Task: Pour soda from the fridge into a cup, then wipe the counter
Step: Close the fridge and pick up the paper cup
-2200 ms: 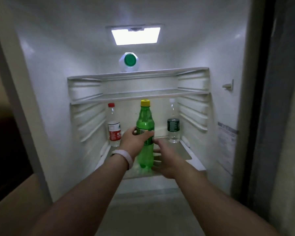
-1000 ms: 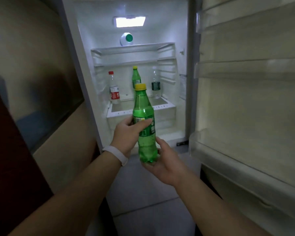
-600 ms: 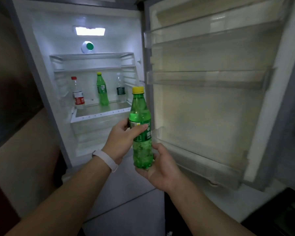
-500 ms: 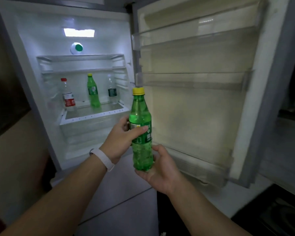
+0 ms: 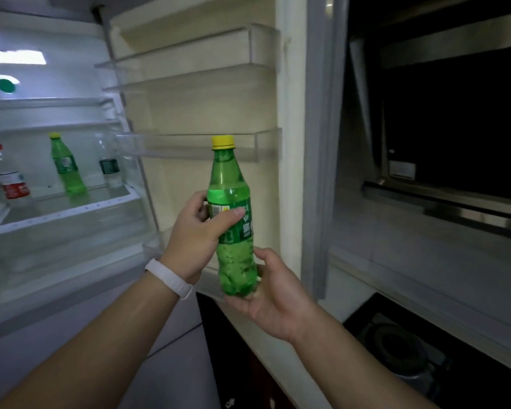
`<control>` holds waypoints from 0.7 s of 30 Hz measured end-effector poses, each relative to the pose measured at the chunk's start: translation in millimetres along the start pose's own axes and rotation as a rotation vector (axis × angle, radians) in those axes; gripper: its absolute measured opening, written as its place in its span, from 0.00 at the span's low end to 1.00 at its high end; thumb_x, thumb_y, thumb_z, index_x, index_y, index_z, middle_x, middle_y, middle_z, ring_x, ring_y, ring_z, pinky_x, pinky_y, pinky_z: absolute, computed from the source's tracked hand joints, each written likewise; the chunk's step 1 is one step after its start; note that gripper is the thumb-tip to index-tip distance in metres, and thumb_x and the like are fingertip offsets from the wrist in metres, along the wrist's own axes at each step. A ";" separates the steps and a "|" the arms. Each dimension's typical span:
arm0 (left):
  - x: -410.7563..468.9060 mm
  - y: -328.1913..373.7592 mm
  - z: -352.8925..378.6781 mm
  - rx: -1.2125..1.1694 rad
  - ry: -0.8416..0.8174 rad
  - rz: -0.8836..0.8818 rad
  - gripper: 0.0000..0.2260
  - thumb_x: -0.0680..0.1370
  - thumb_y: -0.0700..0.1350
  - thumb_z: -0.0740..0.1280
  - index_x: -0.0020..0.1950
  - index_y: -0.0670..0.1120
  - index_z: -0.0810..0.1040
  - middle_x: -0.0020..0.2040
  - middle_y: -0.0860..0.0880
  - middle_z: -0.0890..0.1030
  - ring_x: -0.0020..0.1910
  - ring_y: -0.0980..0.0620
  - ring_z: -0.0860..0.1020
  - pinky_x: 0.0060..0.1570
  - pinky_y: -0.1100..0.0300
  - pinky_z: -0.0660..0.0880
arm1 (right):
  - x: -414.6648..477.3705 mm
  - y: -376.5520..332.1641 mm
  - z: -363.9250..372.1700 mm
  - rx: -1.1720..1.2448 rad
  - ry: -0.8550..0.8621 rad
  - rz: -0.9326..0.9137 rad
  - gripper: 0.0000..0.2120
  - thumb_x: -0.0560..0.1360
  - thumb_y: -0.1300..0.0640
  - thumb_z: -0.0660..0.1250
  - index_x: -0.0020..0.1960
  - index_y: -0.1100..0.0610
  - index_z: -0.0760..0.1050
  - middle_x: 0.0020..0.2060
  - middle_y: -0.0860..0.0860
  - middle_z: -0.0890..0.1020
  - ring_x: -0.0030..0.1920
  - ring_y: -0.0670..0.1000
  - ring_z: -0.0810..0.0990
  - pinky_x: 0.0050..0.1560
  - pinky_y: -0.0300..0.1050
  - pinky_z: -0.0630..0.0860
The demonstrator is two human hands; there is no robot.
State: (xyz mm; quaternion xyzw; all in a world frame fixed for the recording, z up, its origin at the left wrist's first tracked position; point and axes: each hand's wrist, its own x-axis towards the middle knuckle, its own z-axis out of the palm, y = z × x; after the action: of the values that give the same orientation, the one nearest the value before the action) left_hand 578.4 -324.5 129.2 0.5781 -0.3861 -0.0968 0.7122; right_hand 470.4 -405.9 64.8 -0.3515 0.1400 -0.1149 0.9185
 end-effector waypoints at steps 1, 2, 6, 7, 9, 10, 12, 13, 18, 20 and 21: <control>-1.6 -0.4 13.3 -0.008 -0.003 -0.001 0.19 0.64 0.48 0.76 0.53 0.47 0.79 0.48 0.44 0.84 0.47 0.45 0.83 0.49 0.45 0.81 | -5.7 -6.7 -10.2 0.002 0.006 -0.003 0.17 0.77 0.51 0.65 0.59 0.62 0.75 0.43 0.60 0.83 0.41 0.56 0.83 0.44 0.50 0.82; -3.1 -1.7 25.6 -0.010 -0.009 -0.006 0.20 0.64 0.49 0.76 0.53 0.47 0.79 0.48 0.44 0.84 0.47 0.46 0.83 0.49 0.44 0.81 | -10.6 -12.8 -20.9 0.004 0.013 -0.004 0.18 0.77 0.50 0.65 0.60 0.62 0.75 0.44 0.60 0.83 0.41 0.55 0.84 0.42 0.49 0.82; -8.7 -10.5 73.3 -0.006 -0.016 -0.027 0.19 0.64 0.48 0.77 0.53 0.48 0.78 0.49 0.44 0.84 0.47 0.45 0.83 0.50 0.42 0.80 | -25.3 -34.6 -65.2 -0.008 0.049 0.018 0.17 0.76 0.49 0.66 0.59 0.59 0.77 0.46 0.58 0.84 0.46 0.55 0.82 0.53 0.52 0.79; -9.7 -13.7 85.3 -0.008 -0.011 -0.032 0.20 0.63 0.48 0.77 0.53 0.48 0.78 0.48 0.44 0.84 0.47 0.46 0.83 0.50 0.42 0.80 | -28.9 -40.3 -76.4 -0.013 0.056 0.018 0.17 0.76 0.49 0.66 0.59 0.59 0.77 0.46 0.58 0.84 0.46 0.55 0.82 0.56 0.52 0.78; -12.2 -19.4 107.9 -0.011 0.007 -0.039 0.20 0.63 0.48 0.77 0.52 0.47 0.78 0.48 0.43 0.84 0.46 0.46 0.83 0.50 0.40 0.80 | -36.6 -52.3 -96.3 -0.044 0.065 0.017 0.15 0.77 0.49 0.64 0.57 0.58 0.78 0.44 0.57 0.85 0.46 0.54 0.82 0.56 0.51 0.77; -13.1 -21.9 118.0 -0.009 0.013 -0.039 0.20 0.63 0.48 0.77 0.52 0.47 0.78 0.47 0.43 0.84 0.46 0.46 0.83 0.50 0.40 0.80 | -39.6 -58.1 -105.5 -0.059 0.063 0.012 0.14 0.78 0.50 0.63 0.56 0.58 0.79 0.43 0.56 0.85 0.46 0.54 0.82 0.55 0.51 0.77; -14.3 -27.6 134.8 -0.002 0.016 -0.035 0.22 0.62 0.50 0.78 0.52 0.47 0.78 0.47 0.43 0.84 0.47 0.44 0.83 0.51 0.39 0.80 | -42.2 -68.5 -122.8 -0.075 0.059 0.005 0.14 0.78 0.51 0.63 0.58 0.59 0.79 0.45 0.56 0.85 0.48 0.55 0.83 0.54 0.52 0.79; -14.5 -29.7 141.5 0.000 0.019 -0.032 0.22 0.62 0.49 0.78 0.52 0.47 0.78 0.47 0.43 0.84 0.47 0.43 0.83 0.51 0.39 0.80 | -42.3 -73.4 -130.1 -0.079 0.060 0.008 0.15 0.78 0.52 0.64 0.60 0.59 0.78 0.47 0.56 0.85 0.48 0.55 0.84 0.52 0.52 0.80; -10.2 -30.2 160.5 0.032 0.024 -0.018 0.24 0.60 0.49 0.78 0.54 0.46 0.78 0.48 0.43 0.85 0.50 0.40 0.83 0.52 0.38 0.79 | -33.7 -94.5 -158.5 -0.164 0.133 -0.023 0.13 0.78 0.55 0.63 0.59 0.61 0.76 0.46 0.58 0.83 0.44 0.56 0.84 0.46 0.49 0.81; -6.9 -28.9 161.1 0.040 0.033 -0.024 0.25 0.60 0.50 0.78 0.54 0.46 0.78 0.47 0.44 0.85 0.48 0.43 0.83 0.52 0.39 0.79 | -25.0 -105.5 -167.5 -0.334 0.248 -0.122 0.08 0.79 0.56 0.61 0.55 0.59 0.75 0.44 0.56 0.80 0.42 0.53 0.81 0.46 0.47 0.79; -5.5 -28.2 159.6 0.044 0.039 -0.028 0.24 0.61 0.48 0.78 0.54 0.46 0.78 0.47 0.45 0.85 0.48 0.44 0.83 0.52 0.39 0.79 | -20.1 -111.5 -170.9 -0.485 0.310 -0.178 0.07 0.79 0.56 0.60 0.53 0.57 0.74 0.43 0.54 0.79 0.41 0.51 0.79 0.46 0.46 0.78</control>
State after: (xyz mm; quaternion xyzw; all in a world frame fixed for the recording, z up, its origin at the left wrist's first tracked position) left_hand 477.7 -449.6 106.8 0.6007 -0.3661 -0.0871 0.7054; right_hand 381.4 -585.5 22.0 -0.5499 0.2706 -0.2107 0.7616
